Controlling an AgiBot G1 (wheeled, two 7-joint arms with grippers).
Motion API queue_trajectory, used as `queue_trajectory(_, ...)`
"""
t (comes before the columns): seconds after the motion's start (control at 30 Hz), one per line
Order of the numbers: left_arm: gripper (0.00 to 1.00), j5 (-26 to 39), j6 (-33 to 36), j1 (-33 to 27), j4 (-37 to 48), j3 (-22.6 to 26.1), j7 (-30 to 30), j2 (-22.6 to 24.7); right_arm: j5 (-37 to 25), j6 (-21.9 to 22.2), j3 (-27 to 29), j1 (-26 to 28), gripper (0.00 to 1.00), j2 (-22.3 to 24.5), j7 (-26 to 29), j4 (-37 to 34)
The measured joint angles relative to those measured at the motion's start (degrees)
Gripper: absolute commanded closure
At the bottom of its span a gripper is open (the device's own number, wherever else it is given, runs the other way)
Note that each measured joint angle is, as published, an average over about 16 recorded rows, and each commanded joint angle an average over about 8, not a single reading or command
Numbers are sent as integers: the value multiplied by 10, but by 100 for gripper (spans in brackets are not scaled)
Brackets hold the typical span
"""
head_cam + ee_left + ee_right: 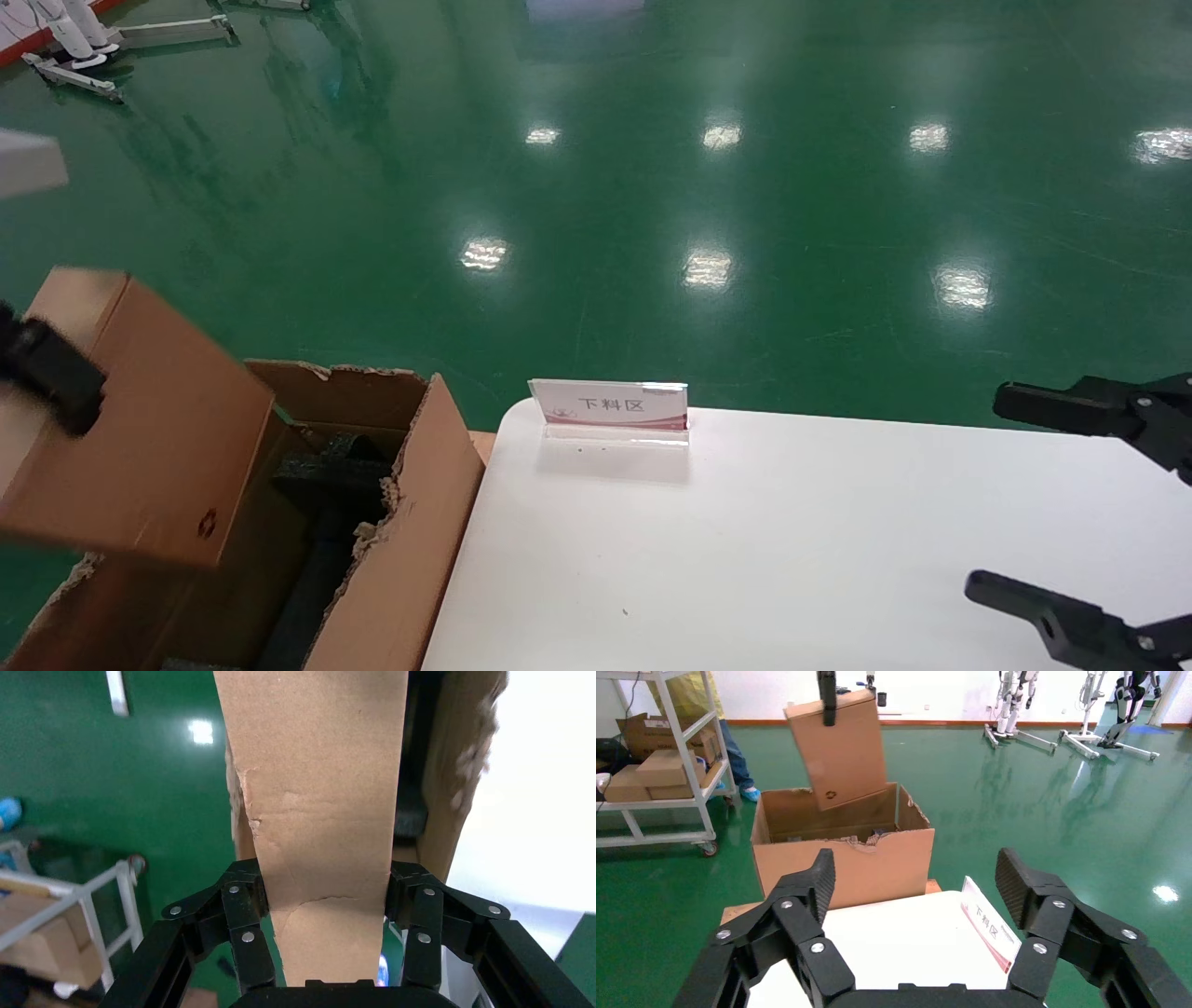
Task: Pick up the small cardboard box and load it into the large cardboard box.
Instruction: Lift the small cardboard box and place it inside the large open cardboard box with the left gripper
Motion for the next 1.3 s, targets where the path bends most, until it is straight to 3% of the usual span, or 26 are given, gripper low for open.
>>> queue_trajectory(0.5,100,-63,0,41,32,93,75,-1,0,0,0,0,0,0,0,0)
queue_trajectory(1.3,100,-142,-1,186,187,145,215,1,0,0,0,0,0,0,0,0)
